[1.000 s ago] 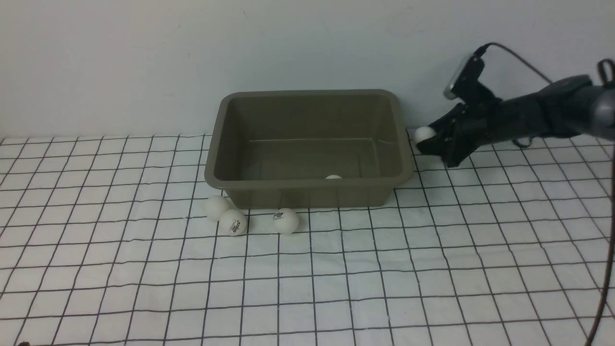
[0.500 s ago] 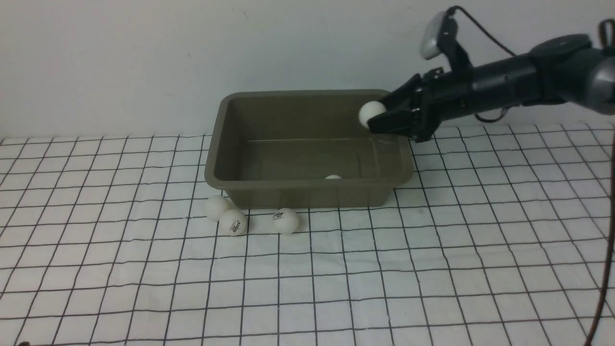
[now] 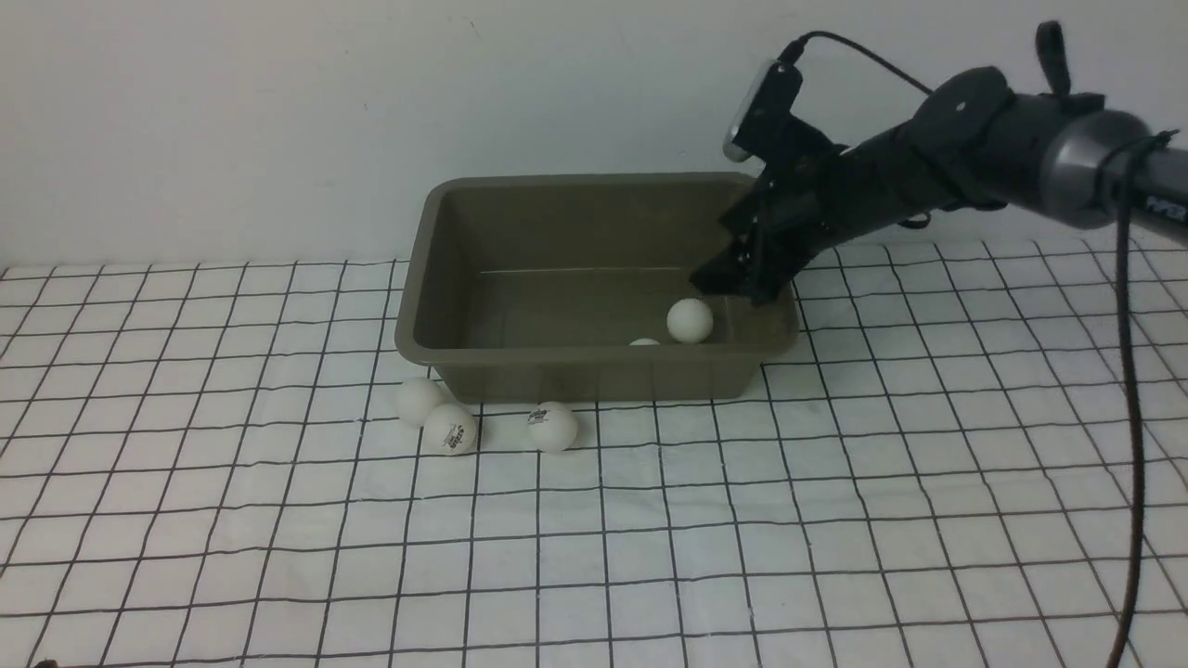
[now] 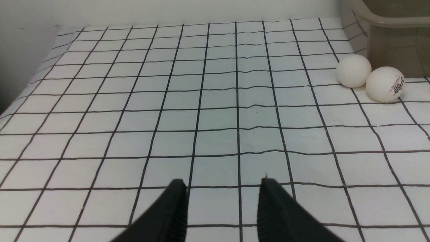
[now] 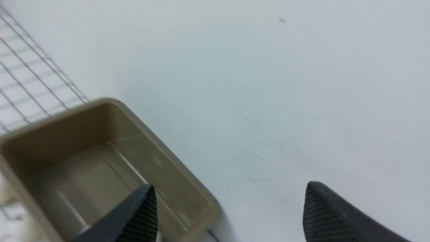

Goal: Put the table tennis balls into the box on the white checkered tablecloth.
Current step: 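Reach for and grasp a ping pong ball on the table beside the basket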

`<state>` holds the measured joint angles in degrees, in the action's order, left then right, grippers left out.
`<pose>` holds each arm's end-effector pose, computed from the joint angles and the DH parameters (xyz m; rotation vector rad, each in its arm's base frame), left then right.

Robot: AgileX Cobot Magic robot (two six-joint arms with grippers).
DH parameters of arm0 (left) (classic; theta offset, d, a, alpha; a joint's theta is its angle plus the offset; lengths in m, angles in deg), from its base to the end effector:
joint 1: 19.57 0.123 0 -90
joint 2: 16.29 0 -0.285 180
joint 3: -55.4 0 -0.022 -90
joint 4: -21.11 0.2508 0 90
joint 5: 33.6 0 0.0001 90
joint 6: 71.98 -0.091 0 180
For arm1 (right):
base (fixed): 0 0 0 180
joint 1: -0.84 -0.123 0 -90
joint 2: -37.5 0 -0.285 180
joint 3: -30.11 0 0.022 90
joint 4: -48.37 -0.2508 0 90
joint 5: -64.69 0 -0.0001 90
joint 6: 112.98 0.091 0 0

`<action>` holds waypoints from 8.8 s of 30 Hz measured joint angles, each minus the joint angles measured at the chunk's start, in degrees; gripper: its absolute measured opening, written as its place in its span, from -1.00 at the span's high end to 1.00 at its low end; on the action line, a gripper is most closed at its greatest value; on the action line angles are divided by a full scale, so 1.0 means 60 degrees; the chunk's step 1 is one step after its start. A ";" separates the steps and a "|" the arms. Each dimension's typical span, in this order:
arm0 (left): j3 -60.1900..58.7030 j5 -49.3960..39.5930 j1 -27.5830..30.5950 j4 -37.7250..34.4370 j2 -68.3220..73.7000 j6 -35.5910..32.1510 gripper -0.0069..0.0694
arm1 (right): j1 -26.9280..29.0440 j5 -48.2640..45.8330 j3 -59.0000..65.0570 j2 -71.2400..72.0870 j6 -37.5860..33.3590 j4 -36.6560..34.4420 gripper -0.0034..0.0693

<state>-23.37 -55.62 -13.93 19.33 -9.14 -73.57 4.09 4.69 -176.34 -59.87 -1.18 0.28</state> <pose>0.0522 0.0041 0.1702 -0.0857 1.8821 0.0558 0.3293 0.0401 0.4735 -0.9806 1.7120 0.2558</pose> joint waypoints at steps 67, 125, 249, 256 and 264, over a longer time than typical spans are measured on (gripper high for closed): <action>0.0000 0.0000 0.0000 0.0000 0.0000 0.0000 0.12 | -0.2763 0.1366 0.5275 0.6772 0.8451 0.6785 -0.54; 0.0000 0.0000 0.0000 0.0000 0.0000 0.0000 0.12 | -0.0356 0.6058 1.7438 1.5045 1.0120 0.7419 -0.54; 0.8639 -0.1084 -0.0302 -0.9338 1.4103 -0.9812 -0.25 | -0.0848 0.6114 1.7445 1.5045 1.0081 0.7419 -0.54; 0.8938 -0.2930 0.0996 -1.1785 1.5348 -1.3170 -0.25 | -0.0848 0.6114 1.7445 1.5045 1.0081 0.7419 -0.54; 0.9335 -0.5703 0.1188 -1.3345 1.7166 -1.8019 -0.25 | -0.0848 0.6114 1.7445 1.5045 1.0154 0.7419 -0.54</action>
<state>32.64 -89.83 -6.80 -60.74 93.85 -181.68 -1.00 41.38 -71.67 30.41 59.74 44.79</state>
